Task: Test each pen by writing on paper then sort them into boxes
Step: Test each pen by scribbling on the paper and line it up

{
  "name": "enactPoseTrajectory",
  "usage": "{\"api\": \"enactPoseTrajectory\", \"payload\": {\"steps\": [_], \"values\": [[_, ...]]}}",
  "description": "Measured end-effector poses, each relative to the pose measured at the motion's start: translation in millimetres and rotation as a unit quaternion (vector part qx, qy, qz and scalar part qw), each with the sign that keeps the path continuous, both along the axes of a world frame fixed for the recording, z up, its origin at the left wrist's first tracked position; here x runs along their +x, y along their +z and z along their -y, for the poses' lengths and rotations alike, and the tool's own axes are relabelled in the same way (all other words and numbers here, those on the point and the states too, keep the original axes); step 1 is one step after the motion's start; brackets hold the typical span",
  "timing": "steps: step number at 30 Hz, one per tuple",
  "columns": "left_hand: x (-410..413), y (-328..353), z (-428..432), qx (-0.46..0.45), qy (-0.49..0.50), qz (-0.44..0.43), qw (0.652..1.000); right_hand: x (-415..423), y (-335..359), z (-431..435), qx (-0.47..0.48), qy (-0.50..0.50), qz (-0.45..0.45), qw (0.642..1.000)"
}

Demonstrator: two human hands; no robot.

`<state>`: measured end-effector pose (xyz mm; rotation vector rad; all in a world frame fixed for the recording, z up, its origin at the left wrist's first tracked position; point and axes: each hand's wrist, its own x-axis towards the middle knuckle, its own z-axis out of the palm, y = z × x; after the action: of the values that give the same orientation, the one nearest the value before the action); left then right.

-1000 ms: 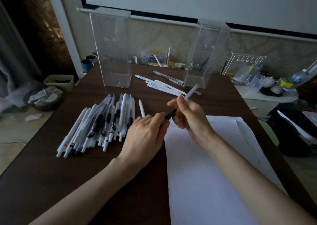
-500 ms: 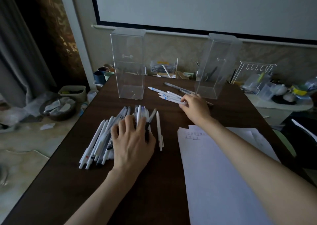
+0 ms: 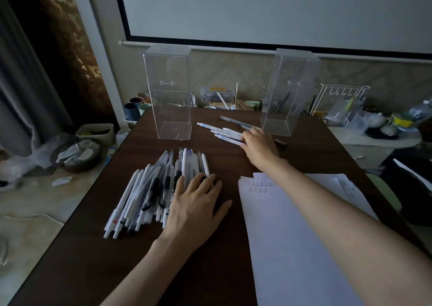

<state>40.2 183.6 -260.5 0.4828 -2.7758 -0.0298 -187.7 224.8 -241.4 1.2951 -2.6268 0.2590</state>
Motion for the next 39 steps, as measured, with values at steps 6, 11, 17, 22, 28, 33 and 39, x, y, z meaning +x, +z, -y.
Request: {"api": "enactPoseTrajectory", "payload": {"steps": [6, 11, 17, 22, 28, 33, 39], "values": [[1, 0, 0, 0.008, 0.004, 0.017, 1.000, 7, 10, -15, -0.035, 0.032, 0.013, 0.999], [3, 13, -8, 0.039, -0.079, -0.070, 0.994, 25, 25, -64, -0.126, 0.118, -0.004, 0.985], [5, 12, -40, 0.091, -0.343, 0.081, 0.931, 47, 12, -122, -0.103, 0.042, 0.001, 0.994], [1, 6, -41, 0.082, -0.345, 0.113, 0.928, 49, -12, -133, -0.064, -0.066, -0.049, 0.995], [0, 5, -42, 0.092, -0.344, 0.110, 0.928, 51, -19, -134, -0.153, -0.054, -0.071, 0.984], [0, 6, -43, 0.091, -0.340, 0.098, 0.931, 49, -20, -134, -0.148, -0.042, -0.106, 0.982], [-10, 13, -53, 0.057, -0.320, 0.072, 0.943, 47, -7, -137, -0.335, 0.082, -0.050, 0.937]]}}
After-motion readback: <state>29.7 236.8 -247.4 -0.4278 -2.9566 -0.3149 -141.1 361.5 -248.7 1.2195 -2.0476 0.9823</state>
